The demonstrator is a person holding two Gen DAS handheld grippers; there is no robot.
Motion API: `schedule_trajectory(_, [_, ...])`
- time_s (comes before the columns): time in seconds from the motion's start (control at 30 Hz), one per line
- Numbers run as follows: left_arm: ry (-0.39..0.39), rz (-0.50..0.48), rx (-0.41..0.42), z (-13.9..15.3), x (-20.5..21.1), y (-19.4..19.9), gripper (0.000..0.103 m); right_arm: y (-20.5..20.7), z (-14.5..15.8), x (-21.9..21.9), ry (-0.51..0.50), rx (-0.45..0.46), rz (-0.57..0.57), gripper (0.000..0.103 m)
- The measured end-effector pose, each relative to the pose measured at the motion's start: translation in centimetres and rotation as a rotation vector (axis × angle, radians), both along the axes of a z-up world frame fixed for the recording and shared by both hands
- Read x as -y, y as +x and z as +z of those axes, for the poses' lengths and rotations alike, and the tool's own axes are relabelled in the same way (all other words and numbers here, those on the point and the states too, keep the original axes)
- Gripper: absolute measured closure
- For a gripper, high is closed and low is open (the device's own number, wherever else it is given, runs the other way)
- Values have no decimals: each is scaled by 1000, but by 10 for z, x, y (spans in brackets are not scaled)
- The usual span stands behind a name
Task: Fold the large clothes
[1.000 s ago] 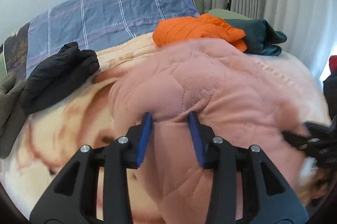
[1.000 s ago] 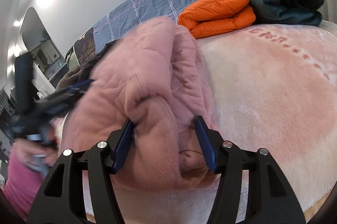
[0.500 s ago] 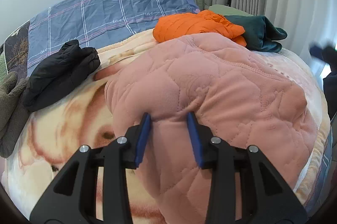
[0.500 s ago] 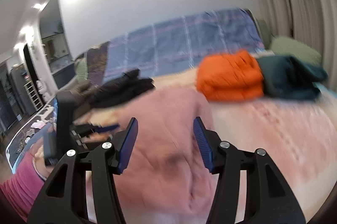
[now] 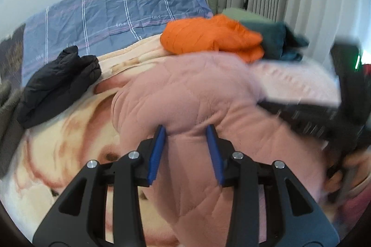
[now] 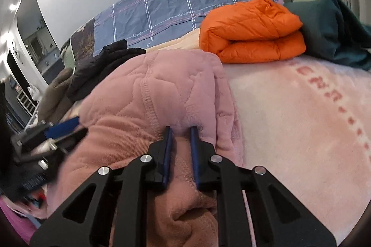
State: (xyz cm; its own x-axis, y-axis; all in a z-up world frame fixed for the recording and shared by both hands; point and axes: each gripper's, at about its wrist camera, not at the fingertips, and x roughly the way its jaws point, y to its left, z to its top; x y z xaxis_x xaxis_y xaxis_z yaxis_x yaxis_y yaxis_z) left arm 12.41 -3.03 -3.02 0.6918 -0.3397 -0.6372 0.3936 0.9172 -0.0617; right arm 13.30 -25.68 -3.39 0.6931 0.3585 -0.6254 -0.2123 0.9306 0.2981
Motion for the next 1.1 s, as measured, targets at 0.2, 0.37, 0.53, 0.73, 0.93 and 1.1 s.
schedule_trajectory(0.2, [-91, -24, 71, 54, 4, 32, 76, -2, 1, -2, 0, 1, 8, 88])
schedule_trajectory(0.37, [6, 52, -149, -53, 0, 101, 73, -1, -2, -3, 10, -4, 18, 88])
schedule_trajectory(0.53, [-141, 34, -183, -53, -21, 99, 73, -4, 9, -16, -101, 21, 28, 88])
schedule_trajectory(0.73, [-90, 52, -175, -44, -11, 99, 73, 10, 72, -14, 17, 24, 33, 83])
schedule_trajectory(0.93, [-100, 52, -174, -45, -18, 100, 73, 87, 58, -42, -47, -89, 88, 75])
schedule_trajectory(1.1, [-77, 58, -156, -49, -11, 103, 70, 110, -8, -18, 31, -175, 26, 81])
